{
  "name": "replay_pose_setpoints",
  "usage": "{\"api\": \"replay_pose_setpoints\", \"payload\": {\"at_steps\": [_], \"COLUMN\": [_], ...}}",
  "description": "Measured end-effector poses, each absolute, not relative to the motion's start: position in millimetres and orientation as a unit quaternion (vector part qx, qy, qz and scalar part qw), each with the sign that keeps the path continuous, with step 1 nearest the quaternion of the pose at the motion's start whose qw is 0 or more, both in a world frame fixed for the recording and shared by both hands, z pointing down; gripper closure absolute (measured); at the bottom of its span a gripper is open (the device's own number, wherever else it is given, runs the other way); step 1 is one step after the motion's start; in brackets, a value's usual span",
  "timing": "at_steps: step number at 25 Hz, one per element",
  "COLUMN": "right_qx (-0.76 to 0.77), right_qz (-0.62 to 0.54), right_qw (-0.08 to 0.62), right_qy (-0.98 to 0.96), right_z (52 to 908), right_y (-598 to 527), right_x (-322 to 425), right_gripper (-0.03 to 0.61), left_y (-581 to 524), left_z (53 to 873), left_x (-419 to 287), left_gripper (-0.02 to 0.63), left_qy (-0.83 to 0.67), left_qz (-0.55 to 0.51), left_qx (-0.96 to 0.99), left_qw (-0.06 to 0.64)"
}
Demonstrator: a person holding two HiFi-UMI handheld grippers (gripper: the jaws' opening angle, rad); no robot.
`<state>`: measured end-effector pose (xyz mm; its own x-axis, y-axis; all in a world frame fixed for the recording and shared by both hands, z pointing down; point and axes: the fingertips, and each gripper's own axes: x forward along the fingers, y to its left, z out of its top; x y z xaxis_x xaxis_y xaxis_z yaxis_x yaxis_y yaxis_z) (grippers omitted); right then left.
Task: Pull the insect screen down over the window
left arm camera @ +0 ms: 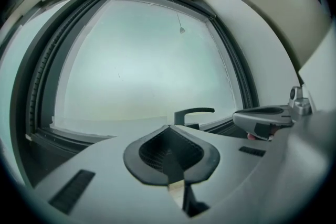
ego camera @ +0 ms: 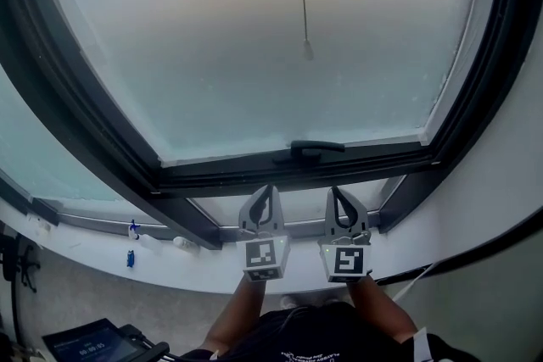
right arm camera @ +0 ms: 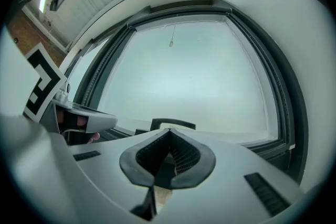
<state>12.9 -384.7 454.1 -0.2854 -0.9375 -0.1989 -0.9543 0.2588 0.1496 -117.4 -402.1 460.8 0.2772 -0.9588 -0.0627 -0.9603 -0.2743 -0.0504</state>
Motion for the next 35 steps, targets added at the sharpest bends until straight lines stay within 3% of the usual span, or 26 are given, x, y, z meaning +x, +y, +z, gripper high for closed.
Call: {"api": "replay_pose_setpoints", "payload": {"at_steps": [15, 22, 35], "right_qx": [-0.581, -0.584, -0.567], "right_qz": [0.171, 0.200, 0.317], "right_qw": [0.084, 0.100, 0.160], "right_qy": [0.792, 0.780, 0.743], "right_z": [375.0, 322.8, 185.2], "right_y": [-422.0, -435.9, -429.7], "right_x": [34.6, 42.7, 50.9], "right_gripper": [0.574, 0.574, 0.574], "left_y": [-426.5, -445.7, -446.4], "left_z": [378.9, 345.6, 202.8], "left_x": [-118.8, -129.1, -145.6], "left_gripper": [0.612, 0.612, 0.612], "left_qy": [0.615, 0.607, 0.592], "left_qz": [0.042, 0.093, 0.153], "left_qx": [-0.778, -0.784, -0.759], "left_qw": [0.122, 0.096, 0.223]}}
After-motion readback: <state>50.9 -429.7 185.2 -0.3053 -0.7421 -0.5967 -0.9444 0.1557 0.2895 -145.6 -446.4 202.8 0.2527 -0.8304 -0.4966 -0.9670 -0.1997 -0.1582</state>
